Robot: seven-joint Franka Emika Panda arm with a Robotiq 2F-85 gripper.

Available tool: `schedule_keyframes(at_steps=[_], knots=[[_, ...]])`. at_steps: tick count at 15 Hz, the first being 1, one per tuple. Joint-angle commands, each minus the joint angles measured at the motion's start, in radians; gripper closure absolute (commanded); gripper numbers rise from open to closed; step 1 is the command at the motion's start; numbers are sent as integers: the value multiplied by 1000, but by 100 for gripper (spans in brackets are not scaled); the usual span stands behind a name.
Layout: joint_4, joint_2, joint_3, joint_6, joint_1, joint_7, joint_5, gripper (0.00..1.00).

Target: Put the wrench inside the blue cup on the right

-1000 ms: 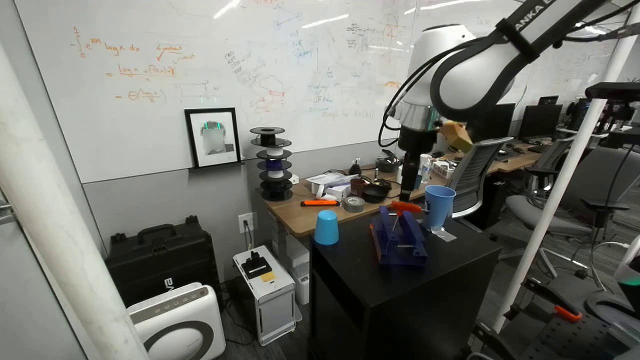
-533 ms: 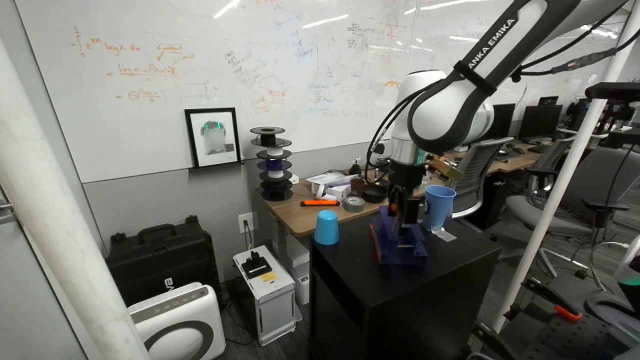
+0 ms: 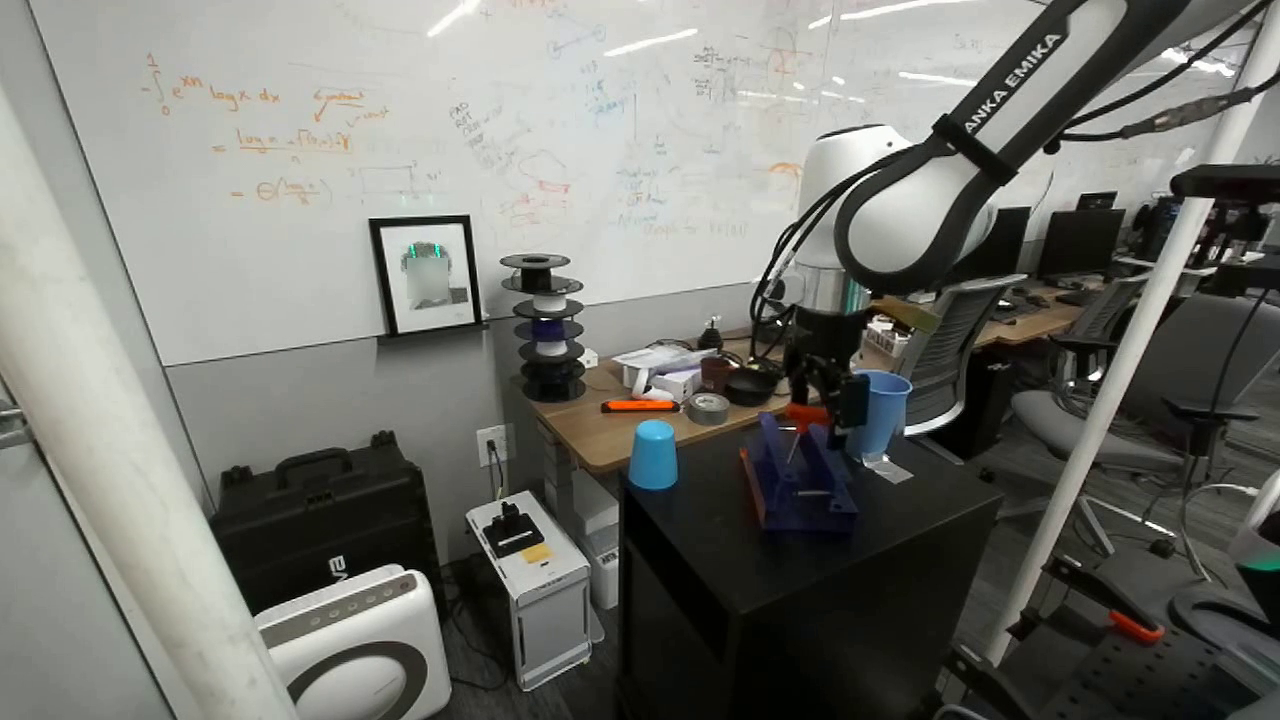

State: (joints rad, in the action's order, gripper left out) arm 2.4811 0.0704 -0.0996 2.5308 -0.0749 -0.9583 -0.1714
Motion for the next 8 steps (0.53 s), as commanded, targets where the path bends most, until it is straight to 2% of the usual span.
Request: schedule_keyframes(at_steps=[1,2,3,4,5,7,8], knots=[[14,-50,7,31,0,72,-39,25],[15,-51,9,45,-2,107,-58,27],[15,-50,9,57,-4,140,-72,8],[10,-44,8,61,-5,166,-76,7],[8,-39,8,66,-5,192,-89,39],[9,-32,7,65,-4,230,-99,36],[11,-31,7,65,-4,241,-102,42]])
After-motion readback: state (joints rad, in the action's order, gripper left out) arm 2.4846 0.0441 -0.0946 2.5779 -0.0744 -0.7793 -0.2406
